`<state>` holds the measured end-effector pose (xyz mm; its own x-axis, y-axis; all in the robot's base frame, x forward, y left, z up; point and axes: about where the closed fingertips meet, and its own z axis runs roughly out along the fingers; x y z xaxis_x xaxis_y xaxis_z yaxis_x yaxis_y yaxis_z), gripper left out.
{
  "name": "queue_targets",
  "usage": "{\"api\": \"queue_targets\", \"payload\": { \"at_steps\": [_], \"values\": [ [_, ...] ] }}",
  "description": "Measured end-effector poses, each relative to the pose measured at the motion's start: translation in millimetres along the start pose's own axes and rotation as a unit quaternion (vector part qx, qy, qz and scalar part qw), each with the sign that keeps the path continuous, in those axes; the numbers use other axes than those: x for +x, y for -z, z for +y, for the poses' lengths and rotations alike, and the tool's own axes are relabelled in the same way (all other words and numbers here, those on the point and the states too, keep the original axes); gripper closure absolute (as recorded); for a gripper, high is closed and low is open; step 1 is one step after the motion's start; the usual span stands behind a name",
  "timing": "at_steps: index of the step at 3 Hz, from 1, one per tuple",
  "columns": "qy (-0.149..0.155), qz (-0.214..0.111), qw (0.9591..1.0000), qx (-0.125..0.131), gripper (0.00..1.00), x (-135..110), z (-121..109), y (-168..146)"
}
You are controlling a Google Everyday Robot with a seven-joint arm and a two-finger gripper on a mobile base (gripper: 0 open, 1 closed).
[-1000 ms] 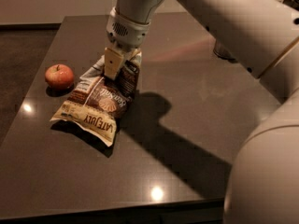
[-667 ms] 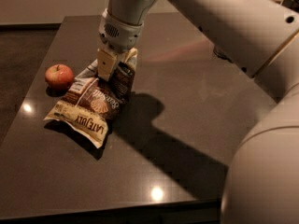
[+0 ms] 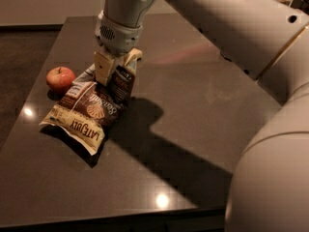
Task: Move brown chip bag near apple
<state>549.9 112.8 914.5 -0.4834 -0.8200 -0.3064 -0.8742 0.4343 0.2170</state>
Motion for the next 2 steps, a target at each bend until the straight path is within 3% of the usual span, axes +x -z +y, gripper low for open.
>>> {"api": "queue_targets", "payload": {
  "at_steps": [2],
  "values": [
    [0.001, -0.005, 1.0, 0.0, 0.53, -4.1, 0.2, -3.0]
  ]
}}
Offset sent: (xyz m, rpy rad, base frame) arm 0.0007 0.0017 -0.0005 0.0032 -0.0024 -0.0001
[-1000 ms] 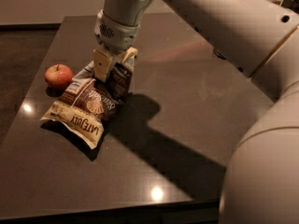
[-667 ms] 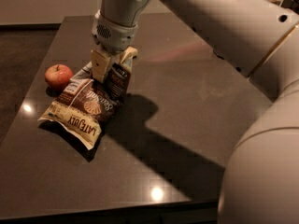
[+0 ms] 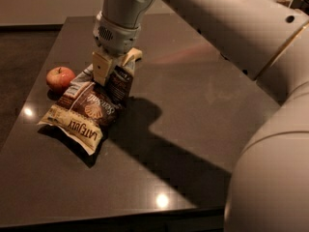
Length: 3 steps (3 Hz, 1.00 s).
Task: Move brown chip bag near apple
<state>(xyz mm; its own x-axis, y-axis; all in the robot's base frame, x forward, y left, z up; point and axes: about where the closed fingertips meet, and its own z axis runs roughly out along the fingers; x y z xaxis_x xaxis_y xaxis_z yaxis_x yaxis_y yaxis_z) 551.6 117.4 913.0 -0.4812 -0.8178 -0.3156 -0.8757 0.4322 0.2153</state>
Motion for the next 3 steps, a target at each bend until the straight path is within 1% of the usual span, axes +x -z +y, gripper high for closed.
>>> {"api": "queue_targets", "payload": {
  "at_steps": [2, 3],
  "values": [
    [0.001, -0.003, 1.0, 0.0, 0.07, -3.2, 0.4, -2.8],
    [0.002, -0.004, 1.0, 0.0, 0.0, -4.2, 0.6, -3.7]
  ]
}}
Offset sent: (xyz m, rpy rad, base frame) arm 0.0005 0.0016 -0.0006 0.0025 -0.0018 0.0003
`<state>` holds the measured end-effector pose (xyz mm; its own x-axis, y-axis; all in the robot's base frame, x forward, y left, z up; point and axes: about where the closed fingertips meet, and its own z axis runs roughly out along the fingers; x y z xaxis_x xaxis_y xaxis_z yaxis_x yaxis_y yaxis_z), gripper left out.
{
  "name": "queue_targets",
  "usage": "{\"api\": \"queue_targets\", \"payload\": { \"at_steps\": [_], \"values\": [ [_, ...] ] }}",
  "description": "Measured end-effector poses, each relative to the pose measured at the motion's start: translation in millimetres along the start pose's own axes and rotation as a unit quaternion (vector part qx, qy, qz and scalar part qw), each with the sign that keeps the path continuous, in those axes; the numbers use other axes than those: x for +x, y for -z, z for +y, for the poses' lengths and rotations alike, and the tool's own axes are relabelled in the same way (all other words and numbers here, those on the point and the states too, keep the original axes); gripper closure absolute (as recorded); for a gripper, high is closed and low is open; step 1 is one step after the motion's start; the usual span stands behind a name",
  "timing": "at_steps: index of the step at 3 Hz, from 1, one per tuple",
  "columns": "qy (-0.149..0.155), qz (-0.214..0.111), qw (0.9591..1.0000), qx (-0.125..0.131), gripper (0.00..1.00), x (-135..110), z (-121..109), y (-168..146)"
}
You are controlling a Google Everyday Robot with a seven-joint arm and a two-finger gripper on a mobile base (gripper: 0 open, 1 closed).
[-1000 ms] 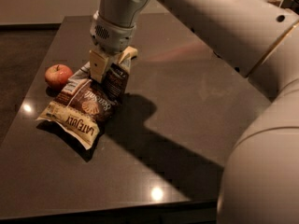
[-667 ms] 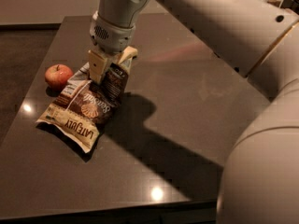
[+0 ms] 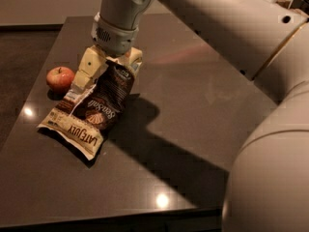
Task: Move brown chip bag near apple
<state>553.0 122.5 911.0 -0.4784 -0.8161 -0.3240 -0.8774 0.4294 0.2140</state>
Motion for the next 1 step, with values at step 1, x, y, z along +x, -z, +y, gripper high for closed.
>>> {"api": "queue_targets", "payload": {
  "at_steps": [1],
  "values": [
    [0.0, 0.0, 1.0, 0.0, 0.0, 0.0, 0.0, 0.0]
  ]
}}
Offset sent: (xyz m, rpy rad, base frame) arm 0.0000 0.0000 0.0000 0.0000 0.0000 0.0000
